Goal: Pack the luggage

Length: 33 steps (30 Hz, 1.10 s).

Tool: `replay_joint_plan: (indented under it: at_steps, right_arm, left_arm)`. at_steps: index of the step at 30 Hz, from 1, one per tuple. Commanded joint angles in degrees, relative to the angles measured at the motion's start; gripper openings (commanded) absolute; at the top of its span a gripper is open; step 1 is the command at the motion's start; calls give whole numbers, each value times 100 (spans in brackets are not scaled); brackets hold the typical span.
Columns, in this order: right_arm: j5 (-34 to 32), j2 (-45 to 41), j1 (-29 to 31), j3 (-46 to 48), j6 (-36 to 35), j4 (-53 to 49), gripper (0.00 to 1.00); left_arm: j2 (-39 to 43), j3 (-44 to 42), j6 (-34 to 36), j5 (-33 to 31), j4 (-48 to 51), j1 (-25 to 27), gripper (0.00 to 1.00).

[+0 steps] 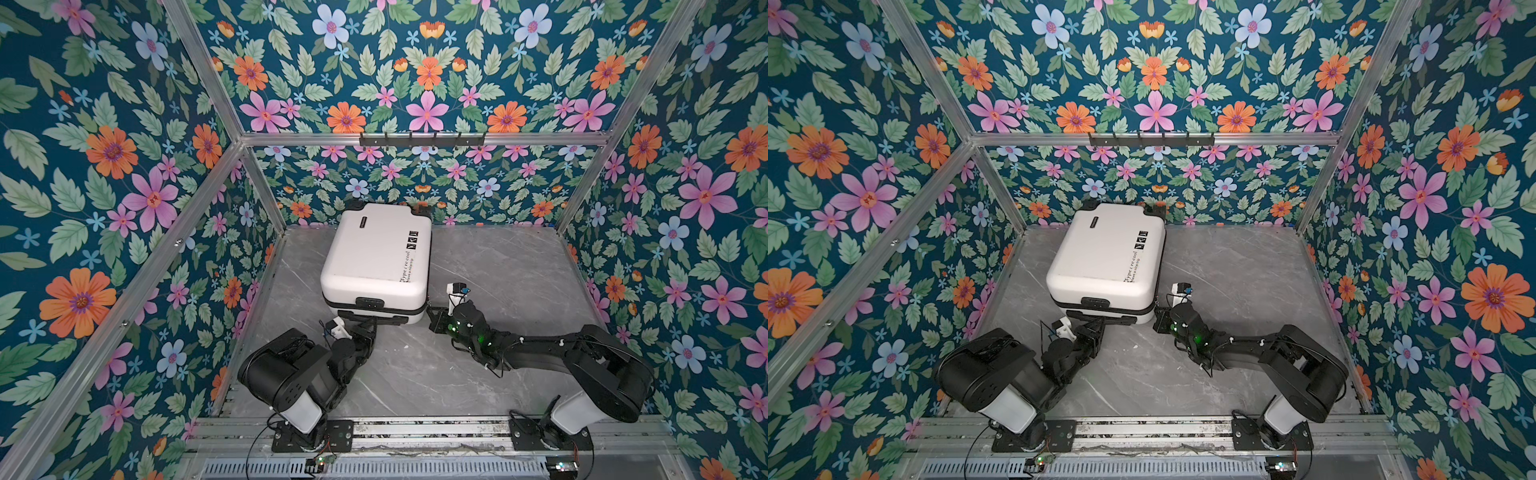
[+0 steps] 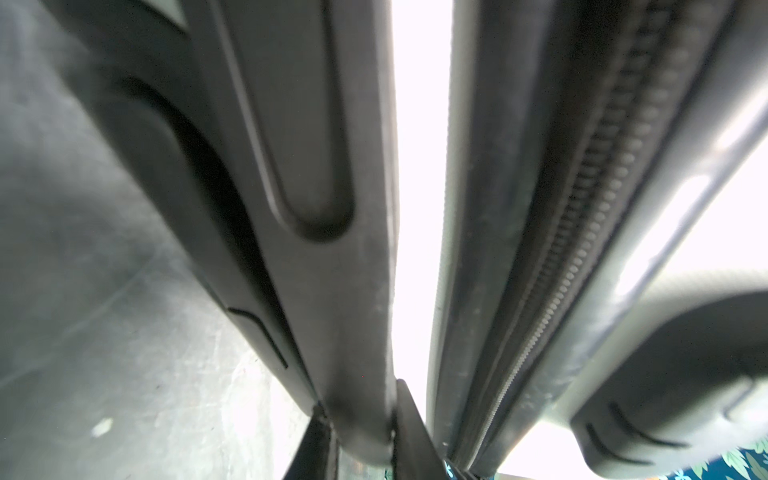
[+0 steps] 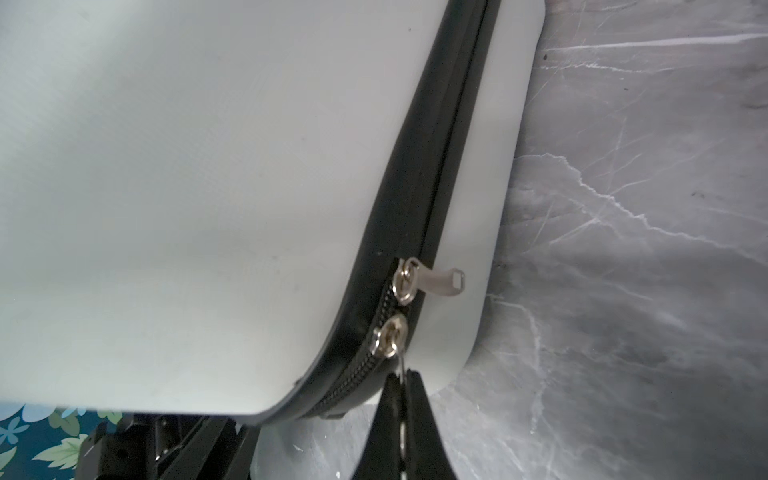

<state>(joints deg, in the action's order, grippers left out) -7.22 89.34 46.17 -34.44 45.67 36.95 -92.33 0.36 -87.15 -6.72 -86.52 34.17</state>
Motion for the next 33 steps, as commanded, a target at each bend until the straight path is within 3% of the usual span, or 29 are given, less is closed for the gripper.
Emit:
replay_joint_plan:
  at_steps: [1,12,13,15,16,19,21,28,33]
  right_arm:
    - [-237,-14,-196,-69,-136,-206,0]
    - [548,144,-529,-480,-338,-403,0]
    - [619,91,-522,-525,-360,-624,4]
    - [584,-75,-528,-536,-351,-1144,38]
    - [499,-204,-526,-473,-353,-1347,51]
    - [219,-749,-535,-141,-499,-1710,66]
    - [134,-1133,-664,35,-567,-2007,69]
    - [750,-2519,-1928,501,-683,-2808,70]
    - [1080,-3239,-2629,438,-973,-3391,72]
  left_arm:
    - [23,-51,524,-339,-893,-16,0]
    - [-83,-36,523,-115,-711,-8,0]
    - [-96,-36,516,-94,-721,-7,0]
    - [-96,-66,505,-88,-761,2,0]
    - [-84,-79,520,-92,-757,10,0]
    - [-61,-16,524,-55,-620,98,0]
    - [-48,95,541,-101,-500,287,0]
    - [-139,557,590,-811,-75,1447,0]
    - [-123,721,369,-1058,523,1776,2]
